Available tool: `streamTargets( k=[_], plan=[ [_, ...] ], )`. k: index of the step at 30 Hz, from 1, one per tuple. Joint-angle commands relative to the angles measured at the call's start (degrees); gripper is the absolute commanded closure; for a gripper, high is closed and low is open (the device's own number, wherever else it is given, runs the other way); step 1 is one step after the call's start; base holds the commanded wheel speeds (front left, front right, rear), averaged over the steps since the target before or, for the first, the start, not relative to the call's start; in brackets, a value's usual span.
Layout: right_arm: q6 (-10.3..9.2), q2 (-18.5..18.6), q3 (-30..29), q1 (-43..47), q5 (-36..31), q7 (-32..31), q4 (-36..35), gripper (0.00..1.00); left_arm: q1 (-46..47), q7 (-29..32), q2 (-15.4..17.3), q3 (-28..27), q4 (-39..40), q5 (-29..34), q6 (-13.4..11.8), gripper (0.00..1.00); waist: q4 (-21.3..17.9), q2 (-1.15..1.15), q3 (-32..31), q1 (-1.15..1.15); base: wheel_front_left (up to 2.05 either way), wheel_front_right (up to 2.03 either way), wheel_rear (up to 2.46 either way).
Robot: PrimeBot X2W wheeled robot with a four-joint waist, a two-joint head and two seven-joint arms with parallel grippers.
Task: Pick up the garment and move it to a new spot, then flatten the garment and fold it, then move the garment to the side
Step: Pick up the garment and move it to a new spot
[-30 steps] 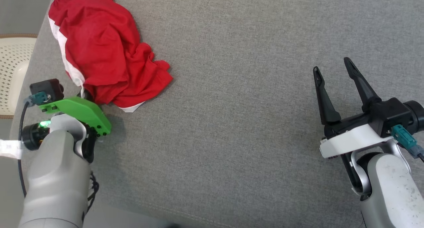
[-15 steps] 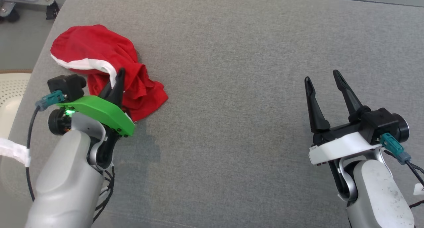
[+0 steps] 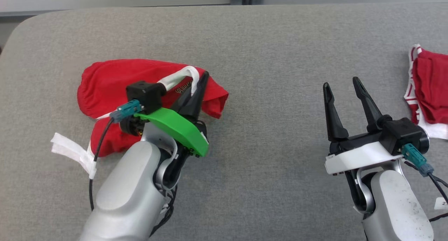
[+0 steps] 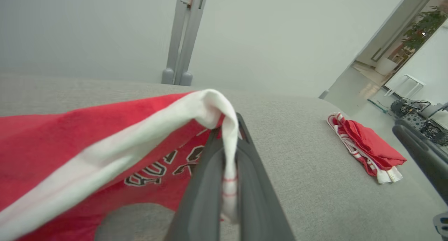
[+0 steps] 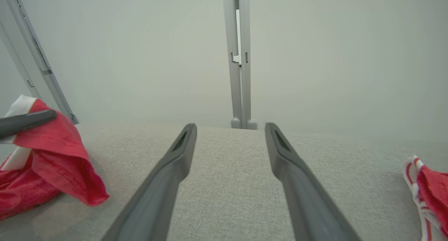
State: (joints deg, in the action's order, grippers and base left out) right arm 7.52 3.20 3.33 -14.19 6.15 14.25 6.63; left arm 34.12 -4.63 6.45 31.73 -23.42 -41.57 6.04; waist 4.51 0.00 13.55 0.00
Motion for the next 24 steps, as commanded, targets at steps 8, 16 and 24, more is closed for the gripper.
streamTargets(
  k=[8,16,24],
  plan=[
    [-0.06,-0.26,-0.37,-0.83,0.81,0.89,0.40,0.00,3.54,-2.87,-3.08,5.97,1.95,3.68,-2.63,1.00,-9.83,0.00,0.69,0.00,0.00,0.00,0.00],
    [-0.06,-0.29,0.37,-1.72,2.84,0.96,0.09,0.00,7.98,-6.83,-3.44,15.82,2.38,0.51,-6.85,1.00,-14.82,0.00,2.47,0.00,0.00,0.00,0.00],
    [-0.05,-0.29,-0.33,-1.50,3.70,0.98,-0.69,0.00,10.36,-8.58,-3.37,23.92,-2.61,-3.44,-9.25,0.00,-15.18,0.00,3.19,0.00,0.00,0.00,0.00]
  ],
)
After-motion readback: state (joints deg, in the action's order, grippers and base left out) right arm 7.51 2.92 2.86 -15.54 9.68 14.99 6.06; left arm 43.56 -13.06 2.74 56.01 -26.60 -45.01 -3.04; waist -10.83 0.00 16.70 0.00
